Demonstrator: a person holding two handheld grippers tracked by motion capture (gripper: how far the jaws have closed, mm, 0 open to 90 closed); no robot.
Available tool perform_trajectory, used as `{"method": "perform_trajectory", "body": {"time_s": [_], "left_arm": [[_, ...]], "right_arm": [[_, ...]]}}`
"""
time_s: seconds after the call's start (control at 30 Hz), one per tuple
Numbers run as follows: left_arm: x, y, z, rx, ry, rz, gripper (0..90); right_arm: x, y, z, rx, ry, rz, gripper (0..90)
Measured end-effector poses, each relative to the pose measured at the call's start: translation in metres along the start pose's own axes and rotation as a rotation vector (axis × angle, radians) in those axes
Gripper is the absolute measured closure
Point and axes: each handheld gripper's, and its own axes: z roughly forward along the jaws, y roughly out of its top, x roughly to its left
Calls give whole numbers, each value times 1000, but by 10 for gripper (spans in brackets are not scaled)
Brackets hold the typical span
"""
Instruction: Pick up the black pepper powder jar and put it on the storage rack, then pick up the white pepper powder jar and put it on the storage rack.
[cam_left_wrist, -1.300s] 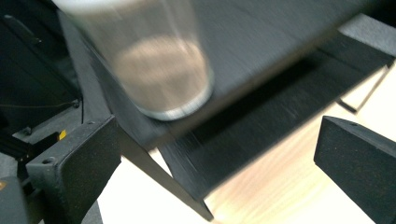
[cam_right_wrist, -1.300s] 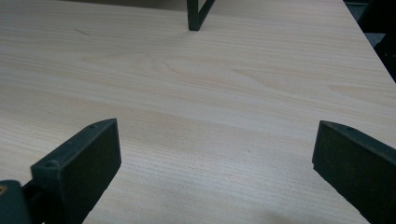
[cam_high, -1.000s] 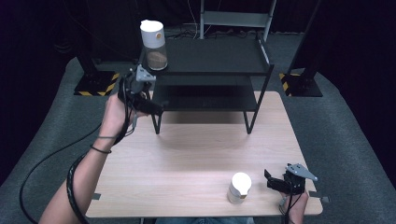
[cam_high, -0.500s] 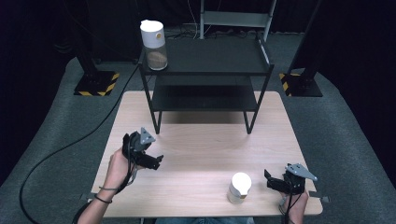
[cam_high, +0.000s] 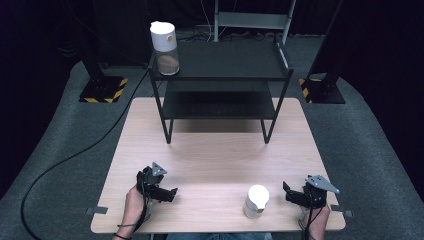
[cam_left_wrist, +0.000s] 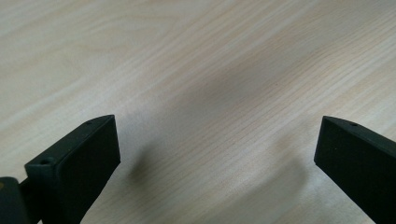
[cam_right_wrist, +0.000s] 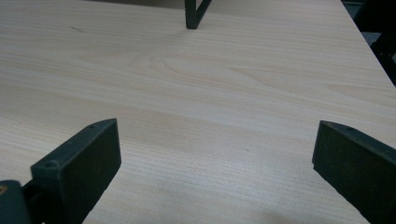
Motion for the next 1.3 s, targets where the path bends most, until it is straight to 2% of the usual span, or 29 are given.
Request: {"method": "perform_trajectory", "body": {"time_s": [0.03,0.17,0.2,0.27,0.97,1.13,1.2,1.3], "left_arm": [[0,-2,2,2,-2,-3,0],[-10,-21,5,-79,27,-39,0],[-10,-21,5,-79,27,-39,0],[-17,-33,7,-133,51,-61,0],[-17,-33,7,-133,56,-62,1],[-17,-32,7,-133,56,-62,1],[-17,-33,7,-133,56,-63,1],[-17,-33,7,-133,56,-63,1]], "right_arm": [[0,0,0,0,0,0,2],[0,-1,0,-3,-2,2,2],[0,0,0,-1,-1,1,1],[1,0,0,2,-3,-1,1],[12,4,2,23,-44,-34,1],[17,6,2,38,-66,-47,0],[21,3,-1,29,-76,-38,0],[24,-3,-10,14,-54,-18,0]]}}
